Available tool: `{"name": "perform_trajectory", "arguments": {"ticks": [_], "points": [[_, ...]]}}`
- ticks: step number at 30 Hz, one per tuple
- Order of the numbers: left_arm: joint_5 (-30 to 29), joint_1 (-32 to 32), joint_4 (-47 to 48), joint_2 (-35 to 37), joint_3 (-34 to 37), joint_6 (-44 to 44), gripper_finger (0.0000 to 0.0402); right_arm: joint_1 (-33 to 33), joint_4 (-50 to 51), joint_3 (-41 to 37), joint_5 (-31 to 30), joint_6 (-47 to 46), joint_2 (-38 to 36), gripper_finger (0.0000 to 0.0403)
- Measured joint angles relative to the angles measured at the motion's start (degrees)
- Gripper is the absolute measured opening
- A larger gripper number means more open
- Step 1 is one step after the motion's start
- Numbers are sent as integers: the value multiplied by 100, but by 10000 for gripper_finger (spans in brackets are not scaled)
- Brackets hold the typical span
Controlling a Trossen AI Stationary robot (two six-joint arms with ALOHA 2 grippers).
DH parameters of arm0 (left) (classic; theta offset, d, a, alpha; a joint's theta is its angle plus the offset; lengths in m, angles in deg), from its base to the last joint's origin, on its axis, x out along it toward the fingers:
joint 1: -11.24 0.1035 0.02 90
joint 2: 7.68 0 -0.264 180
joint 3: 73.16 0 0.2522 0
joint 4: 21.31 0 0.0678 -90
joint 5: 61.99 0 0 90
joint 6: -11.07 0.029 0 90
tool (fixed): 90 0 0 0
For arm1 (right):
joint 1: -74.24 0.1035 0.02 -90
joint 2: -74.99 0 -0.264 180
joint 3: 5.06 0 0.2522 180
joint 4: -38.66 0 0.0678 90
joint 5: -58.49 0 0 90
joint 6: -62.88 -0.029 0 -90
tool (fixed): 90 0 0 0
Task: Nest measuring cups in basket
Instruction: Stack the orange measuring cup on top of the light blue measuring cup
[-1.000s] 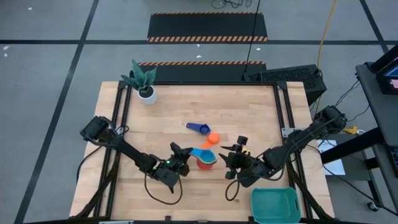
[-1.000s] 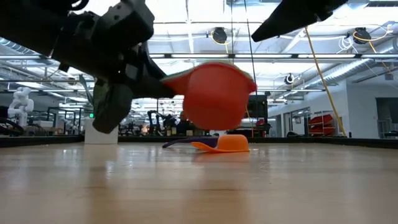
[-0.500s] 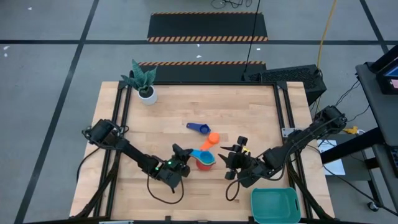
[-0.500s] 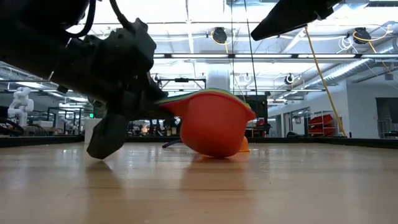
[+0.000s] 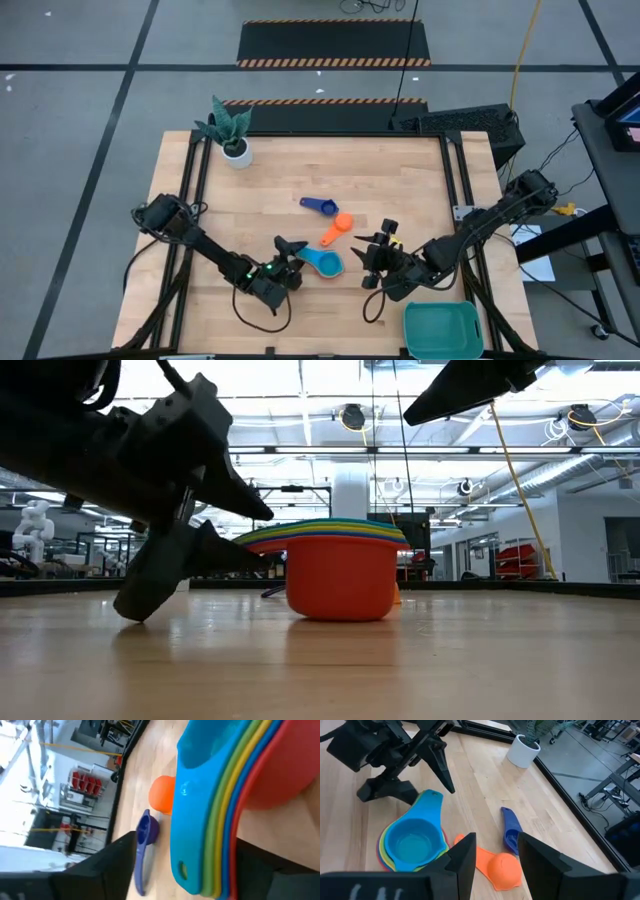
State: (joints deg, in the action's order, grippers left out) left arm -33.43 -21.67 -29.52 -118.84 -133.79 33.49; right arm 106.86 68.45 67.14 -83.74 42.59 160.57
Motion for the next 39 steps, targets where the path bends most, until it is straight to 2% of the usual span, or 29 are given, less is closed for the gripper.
{"name": "perform_trajectory", "arguments": {"ticks": [3, 6, 14, 17, 24, 27, 33, 39], "points": [[351, -28, 143, 94, 6, -431, 290, 0, 2, 0, 0, 0, 0, 137], [828, -30, 364, 258, 6, -1021, 293, 0, 14, 0, 4, -37, 2, 137], [1031, -54, 1244, 587, 4, -2155, 256, -86, -75, -214, 152, -73, 2, 137], [1035, -8, 1455, 621, 4, -2366, 245, -147, -753, -428, 192, 466, 7, 137], [1039, 524, 1584, 623, 4, -2383, 234, -529, -2393, -847, 1036, 1709, 7, 137], [1225, 960, 1288, 623, 4, -2378, 236, -767, -2483, -936, 1222, 1770, 7, 137], [2600, 1805, 224, 573, 4, -2151, 237, -1225, -2551, -955, 1590, 1840, 7, 137], [3250, 2056, -802, 575, 1, -1435, 237, -1543, -2605, -955, 1964, 2064, 7, 137]]}}
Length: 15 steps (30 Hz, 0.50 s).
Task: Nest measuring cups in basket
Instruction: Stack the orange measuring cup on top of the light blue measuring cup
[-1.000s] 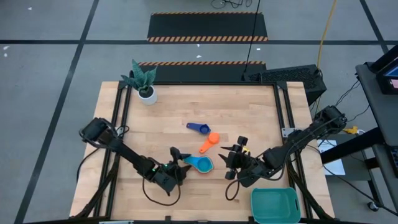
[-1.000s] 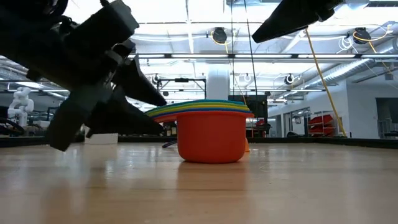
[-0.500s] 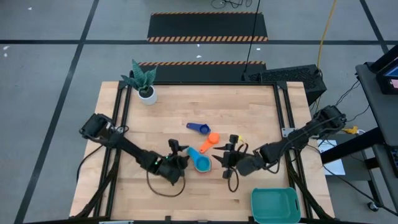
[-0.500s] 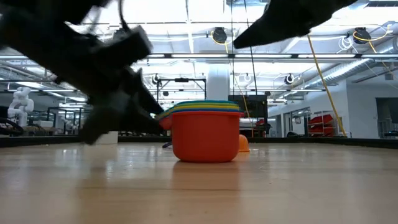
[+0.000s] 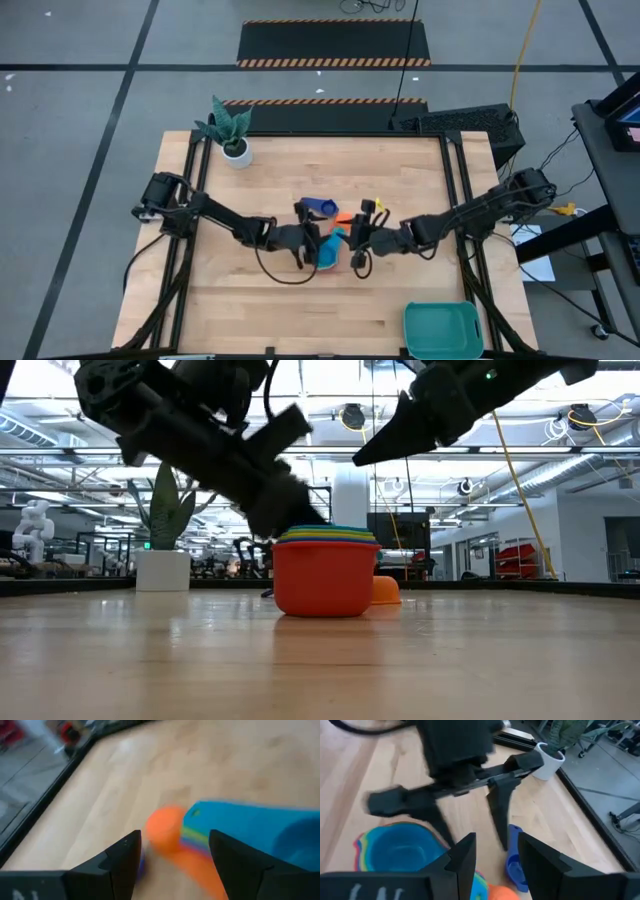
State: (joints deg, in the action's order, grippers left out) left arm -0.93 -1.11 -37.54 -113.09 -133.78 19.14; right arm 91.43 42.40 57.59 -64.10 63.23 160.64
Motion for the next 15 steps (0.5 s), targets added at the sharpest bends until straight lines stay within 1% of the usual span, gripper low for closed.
{"name": "perform_trajectory", "arguments": {"ticks": [2, 4, 5, 6, 9, 11, 13, 15], "points": [[323, -5, -152, 0, -7, 196, 237, -64, -4, 0, 6, 88, -2, 137], [336, -19, -93, 3, -9, 331, 237, -134, 26, 0, 16, 117, -1, 137], [243, -30, -5, 15, -14, 379, 237, -190, 91, 0, 64, 101, -2, 137], [64, -56, 141, 46, -14, 437, 237, -276, 195, 0, 240, 45, -7, 137], [-454, -131, 766, 219, 6, 600, 237, -656, 599, -2, 1198, -477, -4, 137], [-813, -175, 1106, 437, 3, 667, 237, -894, 747, -2, 1651, -710, -4, 137], [-1162, -221, 1515, 744, 3, 686, 237, -1048, 778, -2, 1777, -713, -4, 137], [-1255, -231, 1680, 1007, -7, 670, 237, -1173, 700, -2, 1760, -624, -4, 137]]}}
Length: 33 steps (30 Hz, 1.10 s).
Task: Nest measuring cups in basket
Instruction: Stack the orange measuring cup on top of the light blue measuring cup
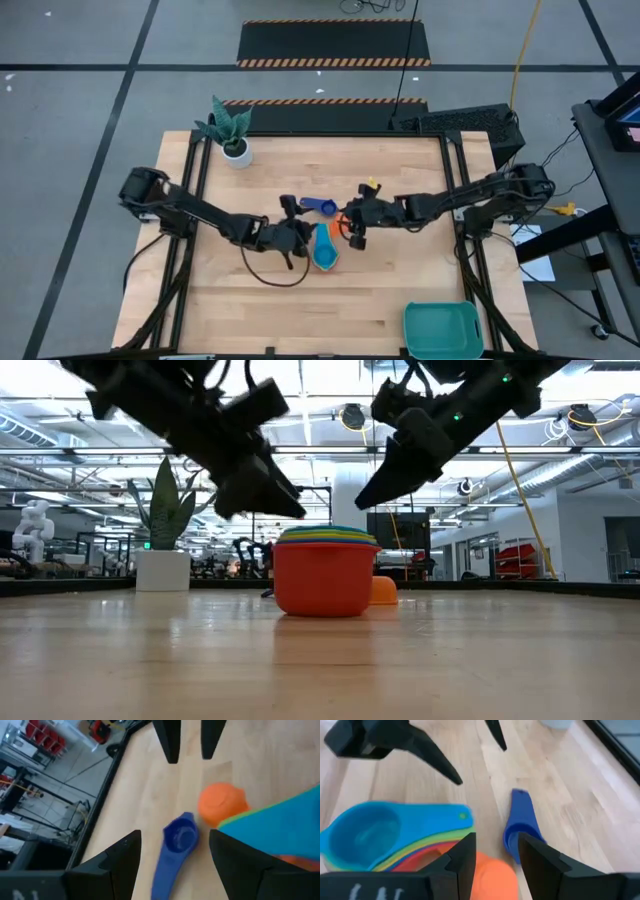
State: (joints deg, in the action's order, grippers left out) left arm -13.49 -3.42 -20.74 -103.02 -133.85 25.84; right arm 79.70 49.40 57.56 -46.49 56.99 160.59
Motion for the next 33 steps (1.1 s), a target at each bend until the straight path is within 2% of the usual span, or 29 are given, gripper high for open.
{"name": "perform_trajectory", "arguments": {"ticks": [4, 7, 13, 15, 21, 30, 33], "points": [[-7, -51, 186, 576, -4, -60, 237, -197, -331, 0, 51, 177, 0, 137], [114, -86, 667, 900, 8, -276, 237, -348, -376, 0, 357, 201, 0, 137], [1164, 75, 1898, 1029, 10, -1386, 237, -380, -135, 0, 781, 66, 0, 137], [1451, 122, 1929, 895, 10, -1635, 236, -299, -57, 0, 783, 118, 0, 137], [1542, -18, 1898, 254, -109, -1619, 224, 78, 38, 0, 804, 594, 0, 137], [1555, -79, 2071, -711, -825, -1459, 136, 706, 252, 0, 779, 725, 0, 137], [1571, -74, 1988, -821, -1060, -962, 109, 864, 344, -2, 765, 740, 0, 137]]}}
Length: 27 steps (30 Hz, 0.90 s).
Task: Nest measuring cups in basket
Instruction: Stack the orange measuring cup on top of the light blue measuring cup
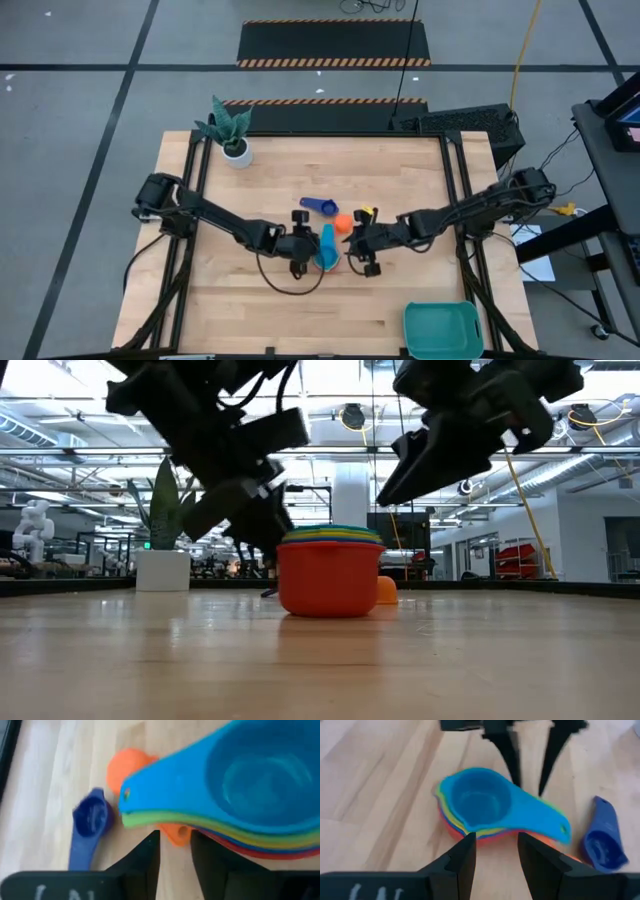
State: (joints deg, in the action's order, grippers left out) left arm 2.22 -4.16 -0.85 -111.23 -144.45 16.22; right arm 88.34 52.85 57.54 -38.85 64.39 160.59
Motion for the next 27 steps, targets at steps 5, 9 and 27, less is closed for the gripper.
{"name": "perform_trajectory", "arguments": {"ticks": [5, 9, 27], "points": [[845, -8, -594, -243, -295, 1502, 91, 286, 150, 5, -558, 73, -6, 137], [1092, -93, -810, -433, -523, 2099, 97, 500, 452, 4, -1341, -193, -83, 137], [895, -829, -491, -150, -711, 1317, 97, 853, 1311, 2, -473, -1225, -450, 137]]}}
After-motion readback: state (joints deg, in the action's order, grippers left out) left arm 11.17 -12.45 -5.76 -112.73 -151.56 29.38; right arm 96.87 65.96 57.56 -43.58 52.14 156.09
